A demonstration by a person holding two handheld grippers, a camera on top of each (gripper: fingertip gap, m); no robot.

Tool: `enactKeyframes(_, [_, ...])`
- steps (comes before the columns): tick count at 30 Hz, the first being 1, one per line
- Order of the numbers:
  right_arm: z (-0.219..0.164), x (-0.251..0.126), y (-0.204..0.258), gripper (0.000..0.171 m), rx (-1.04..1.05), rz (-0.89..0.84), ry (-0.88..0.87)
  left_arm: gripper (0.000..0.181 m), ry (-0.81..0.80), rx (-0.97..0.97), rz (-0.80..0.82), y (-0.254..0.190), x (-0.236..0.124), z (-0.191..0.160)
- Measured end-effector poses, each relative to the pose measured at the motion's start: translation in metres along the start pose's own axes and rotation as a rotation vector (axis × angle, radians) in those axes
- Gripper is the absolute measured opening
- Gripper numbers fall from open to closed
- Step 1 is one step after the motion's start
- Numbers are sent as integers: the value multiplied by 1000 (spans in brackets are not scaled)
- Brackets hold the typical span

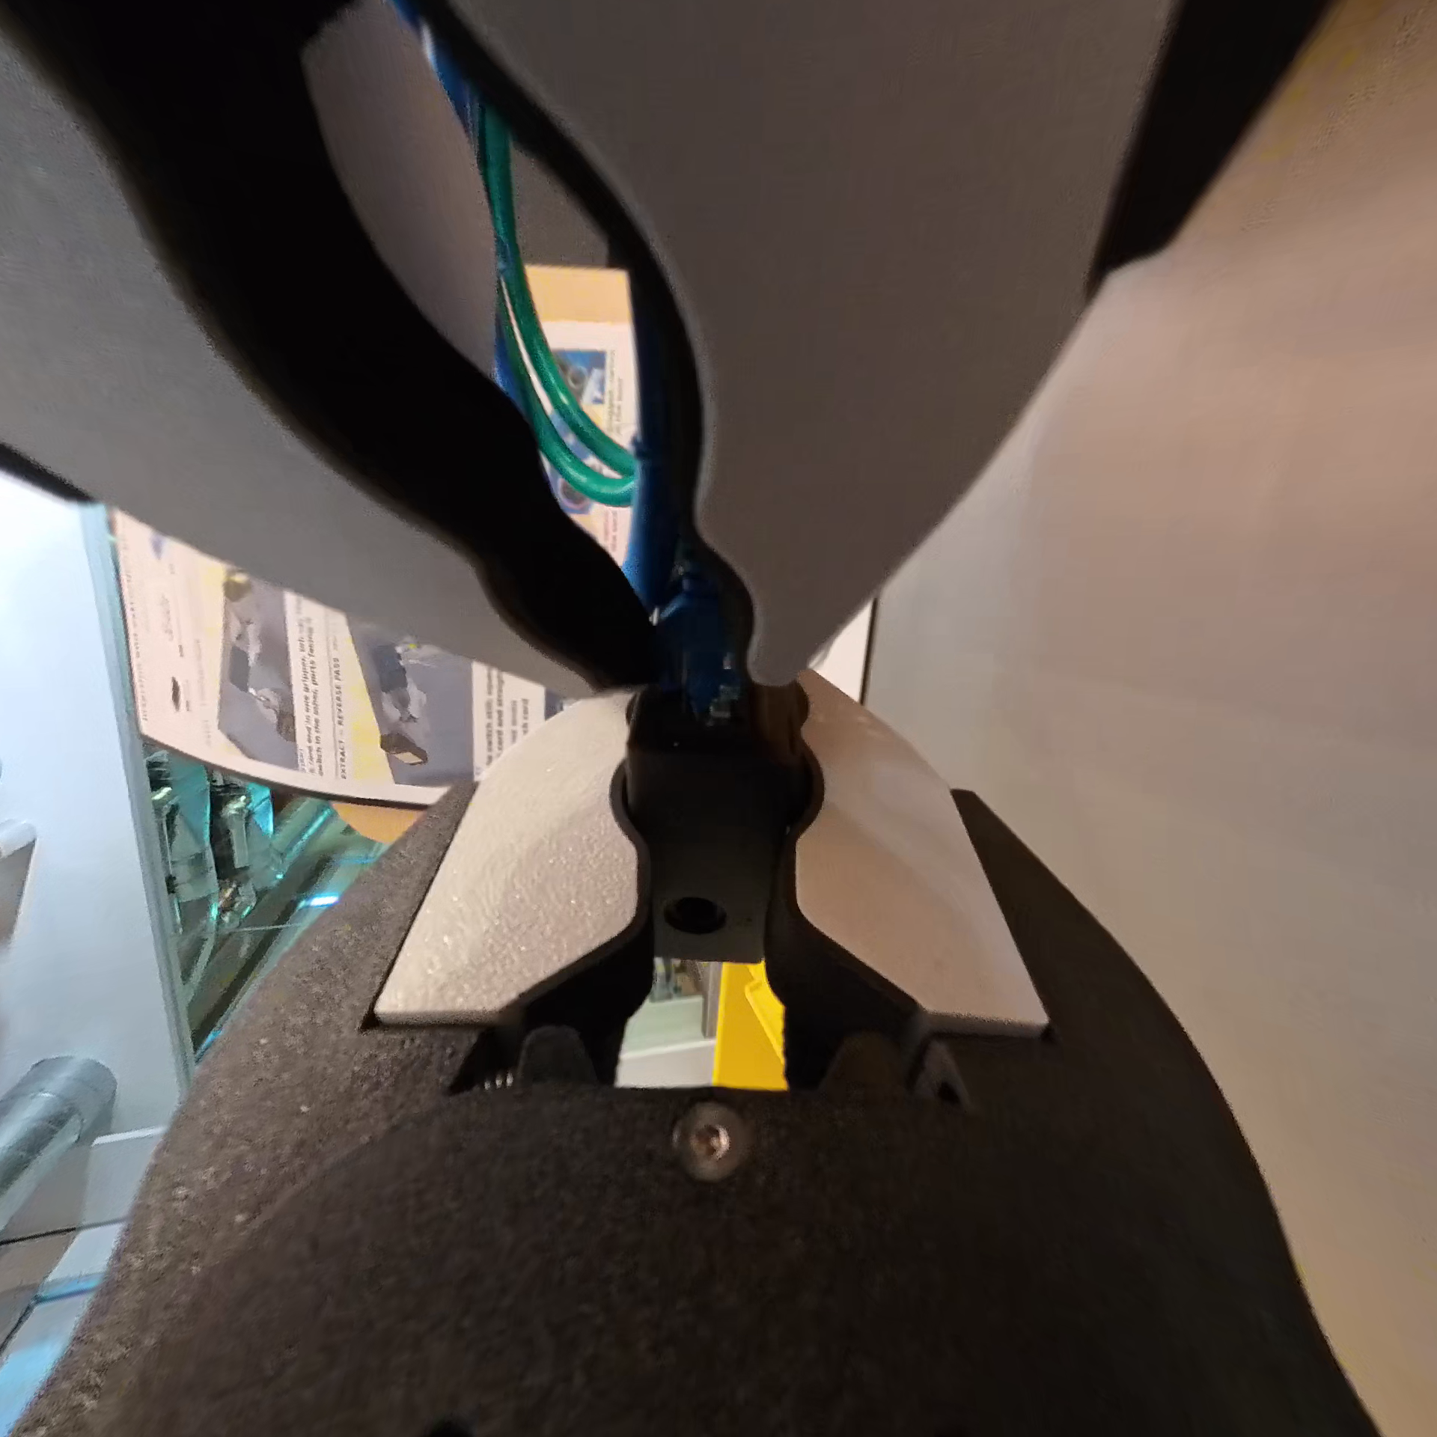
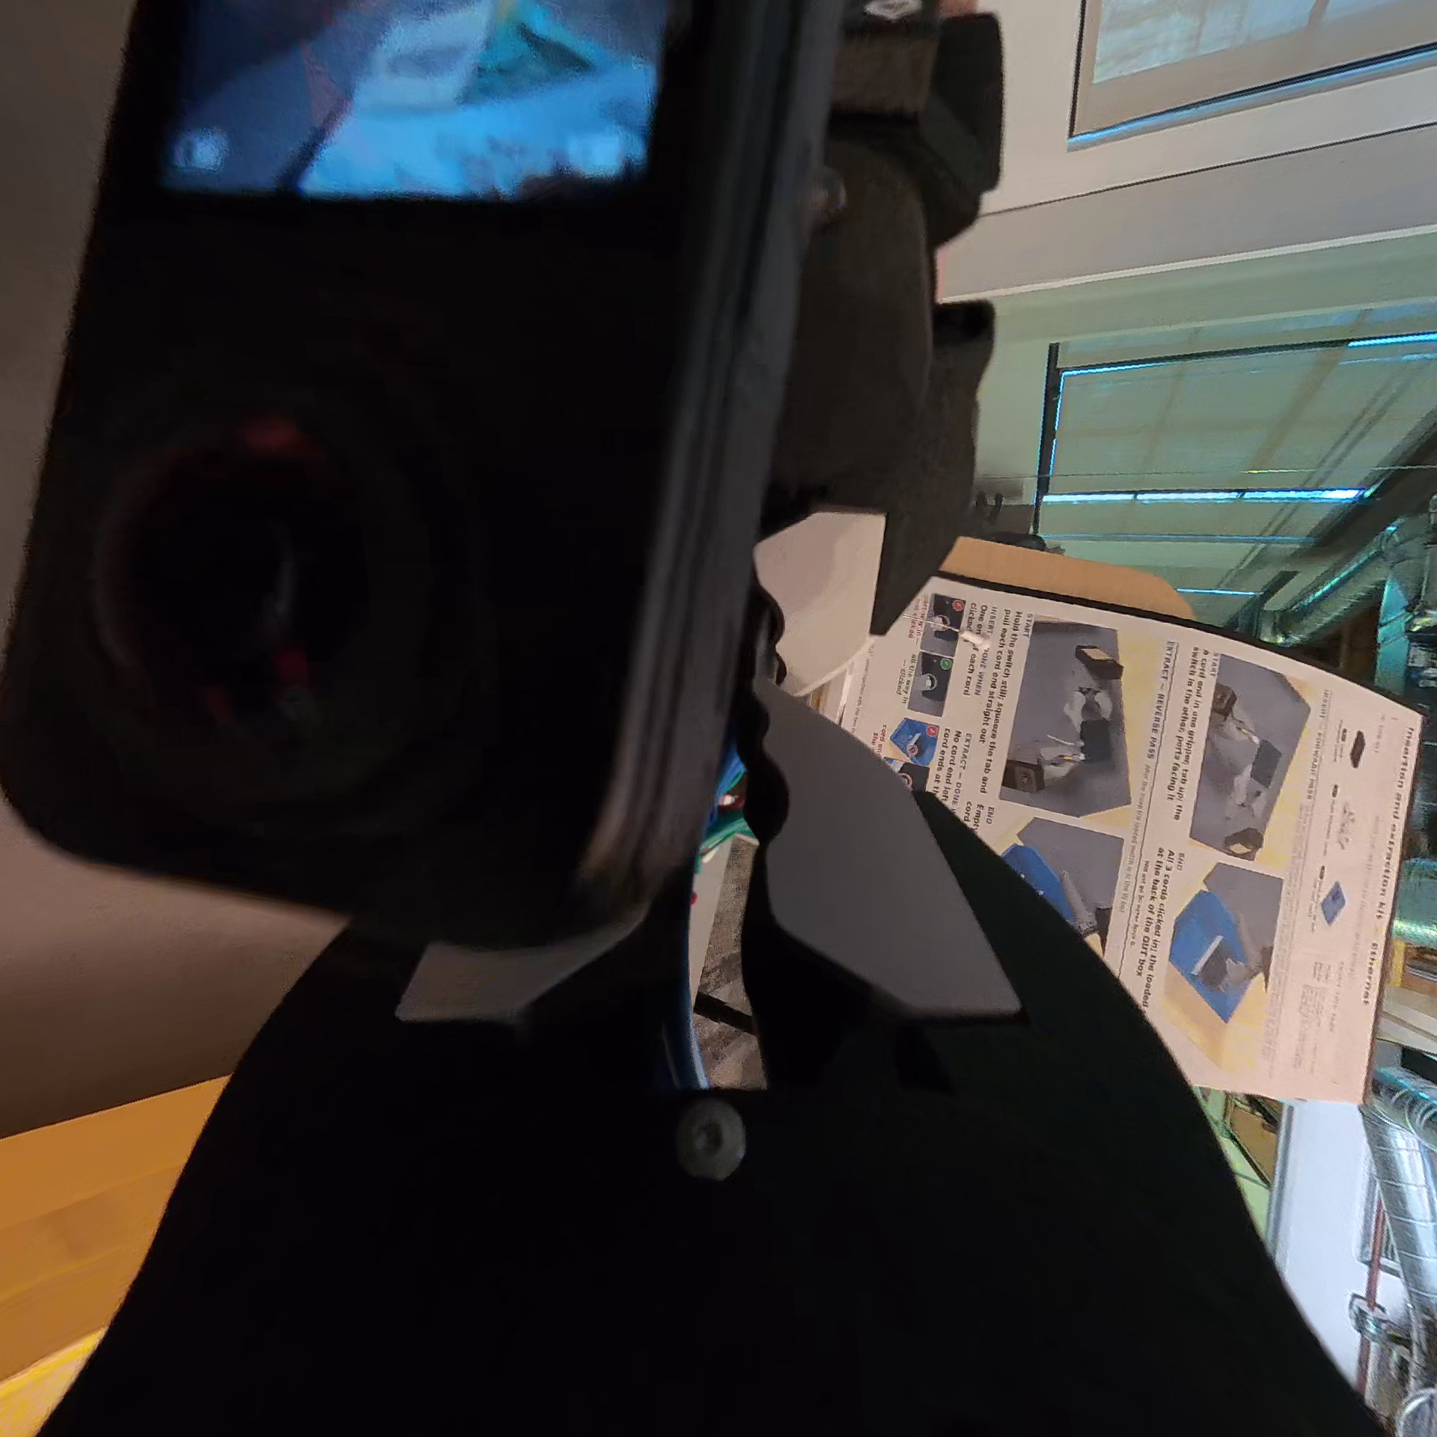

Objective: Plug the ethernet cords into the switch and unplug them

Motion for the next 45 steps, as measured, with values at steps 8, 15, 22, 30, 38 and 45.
enactKeyframes(8, [2,-9,-5,14,-22,-34,-21,41,-81,-23,107,9,-4,7])
enactKeyframes(15, [5,-4,-1,14,-32,-18,-30,38,-55,-12,94,4,-1,3])
enactKeyframes(22, [1,2,8,10,-3,53,11,38,-48,8,50,-8,5,2])
enactKeyframes(30, [-1,4,12,16,-3,74,32,38,-52,12,23,-13,8,2])
enactKeyframes(38, [13,4,12,14,-78,25,-42,37,109,-131,52,34,0,-59])
enactKeyframes(45, [12,-21,-7,14,-24,-55,-66,37,75,-102,87,50,-13,-64])
Point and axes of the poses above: each gripper's, where its closed fingertips meet, x out along the fingers, z out of its top, y = z × x across the jaws, the point moved 3 cm from there along -x, back along the fingers, and after that the axes turned 2 degrees about z, right-handed, at the moved point
